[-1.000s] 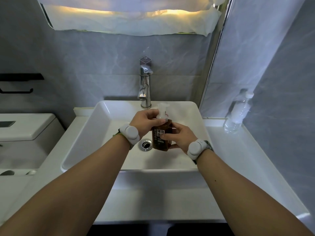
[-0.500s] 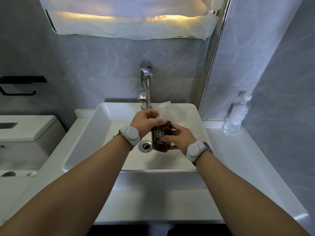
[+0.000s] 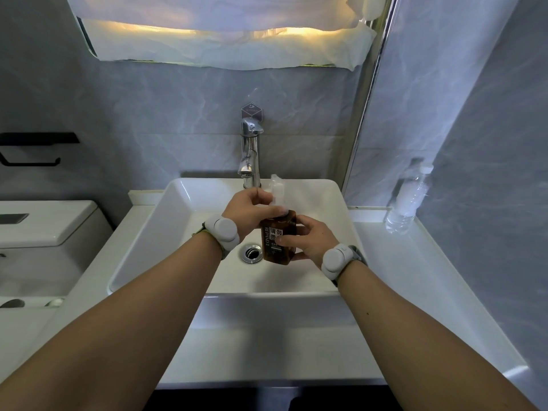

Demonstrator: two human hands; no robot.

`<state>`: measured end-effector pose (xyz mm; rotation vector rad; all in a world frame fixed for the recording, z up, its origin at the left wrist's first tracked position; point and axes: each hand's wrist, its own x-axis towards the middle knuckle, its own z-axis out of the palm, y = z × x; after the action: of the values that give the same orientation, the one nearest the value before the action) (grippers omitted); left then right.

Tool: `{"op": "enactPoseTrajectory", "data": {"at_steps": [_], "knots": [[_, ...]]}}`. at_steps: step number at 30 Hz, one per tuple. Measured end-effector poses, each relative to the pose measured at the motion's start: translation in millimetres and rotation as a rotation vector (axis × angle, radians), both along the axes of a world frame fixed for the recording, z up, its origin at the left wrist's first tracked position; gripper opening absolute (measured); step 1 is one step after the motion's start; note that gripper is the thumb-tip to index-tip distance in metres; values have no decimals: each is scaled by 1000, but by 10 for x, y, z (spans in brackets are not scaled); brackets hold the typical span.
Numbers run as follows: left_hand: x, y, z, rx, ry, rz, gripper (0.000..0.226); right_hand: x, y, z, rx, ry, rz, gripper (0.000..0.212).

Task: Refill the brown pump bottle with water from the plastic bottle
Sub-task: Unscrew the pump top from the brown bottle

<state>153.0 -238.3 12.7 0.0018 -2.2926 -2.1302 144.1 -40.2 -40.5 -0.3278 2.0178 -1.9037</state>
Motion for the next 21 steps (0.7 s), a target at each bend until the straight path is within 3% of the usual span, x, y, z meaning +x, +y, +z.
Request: {"op": "enactPoseTrajectory", "data": {"at_steps": [4,7,17,21], "knots": [[-9,9,-15,-4,-3,1,46,2,4,5,7,6,-4,48],[23,3,-17,59,-19,-58,47,-1,11,9,-6,-10,-15,47],[-28,-17,-53,11,-11,5,55,4,5,6,3,-2,-13,47],[-13,-26,-72,57,-11,-11,34,-2,12,3,-13,-13,-13,49]]}}
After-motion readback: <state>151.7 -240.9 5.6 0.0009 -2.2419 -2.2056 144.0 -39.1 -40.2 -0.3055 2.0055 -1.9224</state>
